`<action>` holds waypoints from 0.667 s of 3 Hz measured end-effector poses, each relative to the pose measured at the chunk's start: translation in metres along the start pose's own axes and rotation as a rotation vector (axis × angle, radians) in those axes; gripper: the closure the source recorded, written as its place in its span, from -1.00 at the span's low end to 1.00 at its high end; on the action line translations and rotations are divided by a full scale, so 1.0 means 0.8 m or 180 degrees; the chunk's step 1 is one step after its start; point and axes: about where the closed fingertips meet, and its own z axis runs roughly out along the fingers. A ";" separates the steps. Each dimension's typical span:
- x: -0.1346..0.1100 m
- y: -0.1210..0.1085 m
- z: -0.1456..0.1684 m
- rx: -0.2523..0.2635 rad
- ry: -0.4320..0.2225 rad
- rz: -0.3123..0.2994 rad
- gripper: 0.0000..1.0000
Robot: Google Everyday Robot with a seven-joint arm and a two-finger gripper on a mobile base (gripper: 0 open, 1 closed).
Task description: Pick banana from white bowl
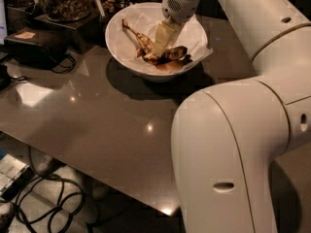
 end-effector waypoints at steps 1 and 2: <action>0.000 0.000 0.000 0.0000 0.0000 0.0000 -0.10; 0.000 0.000 0.000 0.0000 0.0000 0.0000 -0.49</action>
Offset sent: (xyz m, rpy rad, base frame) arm 0.0000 0.0000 0.0058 0.0000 0.0000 0.0000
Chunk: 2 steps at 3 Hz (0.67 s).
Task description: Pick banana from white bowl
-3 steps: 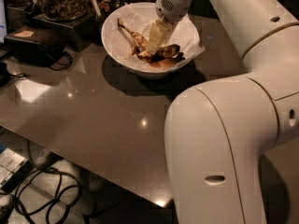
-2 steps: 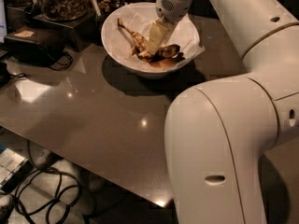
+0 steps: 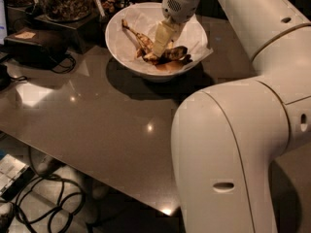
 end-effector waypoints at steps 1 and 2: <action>0.000 0.000 0.000 0.0001 -0.0001 0.0000 -1.00; 0.000 0.000 0.000 0.0002 -0.0002 0.0001 -1.00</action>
Offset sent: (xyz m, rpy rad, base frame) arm 0.0000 0.0000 0.0027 0.0000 0.0000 0.0000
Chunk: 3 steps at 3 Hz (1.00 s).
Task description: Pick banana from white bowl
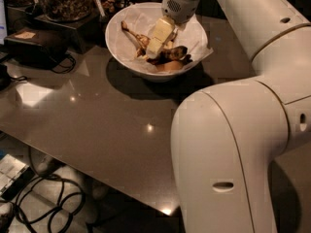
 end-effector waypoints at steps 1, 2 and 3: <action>-0.004 -0.014 -0.005 0.0171 -0.0093 0.0139 -1.00; 0.000 -0.019 -0.014 0.0301 -0.0136 0.0257 -1.00; 0.001 -0.016 -0.016 0.0328 -0.0130 0.0235 -0.86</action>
Offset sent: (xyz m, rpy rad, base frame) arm -0.0067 -0.0260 0.0176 -0.0206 -0.0827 -0.1629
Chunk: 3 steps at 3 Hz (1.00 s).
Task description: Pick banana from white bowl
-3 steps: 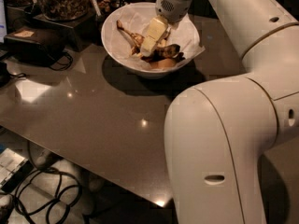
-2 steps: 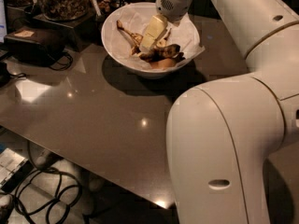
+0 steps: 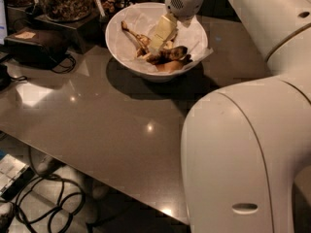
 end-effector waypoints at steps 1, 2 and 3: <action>0.001 0.002 0.001 0.0031 0.0044 -0.0036 -0.68; 0.001 0.006 0.001 0.0064 0.0083 -0.0093 -0.50; 0.002 0.009 -0.002 0.0118 0.0128 -0.0118 -0.46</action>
Offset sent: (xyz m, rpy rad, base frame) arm -0.0181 -0.0007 0.0029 -0.0700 0.0024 0.0357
